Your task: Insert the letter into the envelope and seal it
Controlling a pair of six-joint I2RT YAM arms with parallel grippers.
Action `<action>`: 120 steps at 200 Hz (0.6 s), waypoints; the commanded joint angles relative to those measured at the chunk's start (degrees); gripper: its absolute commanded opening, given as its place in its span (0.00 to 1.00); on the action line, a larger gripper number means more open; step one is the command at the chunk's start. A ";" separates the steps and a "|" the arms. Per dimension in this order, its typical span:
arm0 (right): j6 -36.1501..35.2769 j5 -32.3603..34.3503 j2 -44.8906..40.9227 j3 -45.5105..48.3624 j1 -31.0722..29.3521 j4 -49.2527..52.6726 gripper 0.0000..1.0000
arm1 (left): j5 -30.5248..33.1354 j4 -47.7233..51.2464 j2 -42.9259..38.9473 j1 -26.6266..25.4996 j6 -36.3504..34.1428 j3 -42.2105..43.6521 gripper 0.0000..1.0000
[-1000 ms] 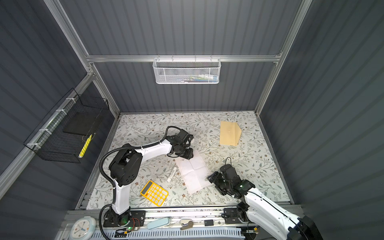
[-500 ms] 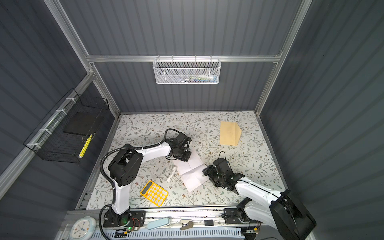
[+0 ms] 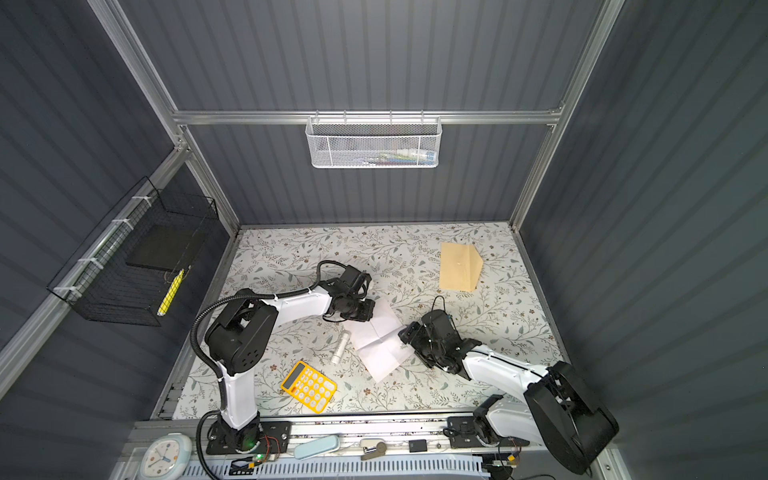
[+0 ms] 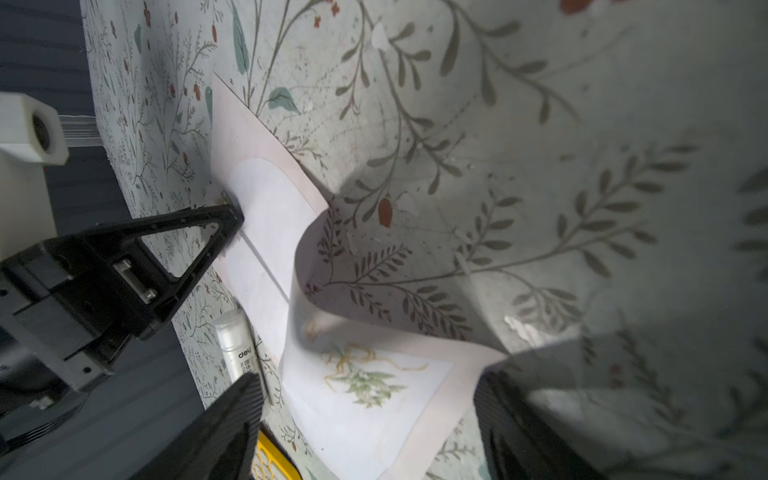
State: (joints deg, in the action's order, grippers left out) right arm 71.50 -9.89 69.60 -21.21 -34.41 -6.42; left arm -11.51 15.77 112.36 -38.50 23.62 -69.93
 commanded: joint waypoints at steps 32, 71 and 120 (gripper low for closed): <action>2.56 -0.38 3.70 2.54 -2.32 -3.64 0.85 | -4.13 1.16 2.34 0.53 5.20 5.01 0.00; 2.91 -0.22 7.92 1.81 -2.43 -11.14 0.86 | -4.63 0.92 1.39 0.53 5.66 5.70 0.00; 1.62 -2.13 11.51 -1.62 -1.76 -15.39 0.86 | -5.97 0.82 0.22 0.53 6.00 5.95 0.00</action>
State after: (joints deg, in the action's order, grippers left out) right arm 73.63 -11.53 79.57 -22.11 -36.51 -23.03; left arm -16.88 10.17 111.81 -37.50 28.91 -66.78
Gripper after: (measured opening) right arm 0.856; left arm 0.048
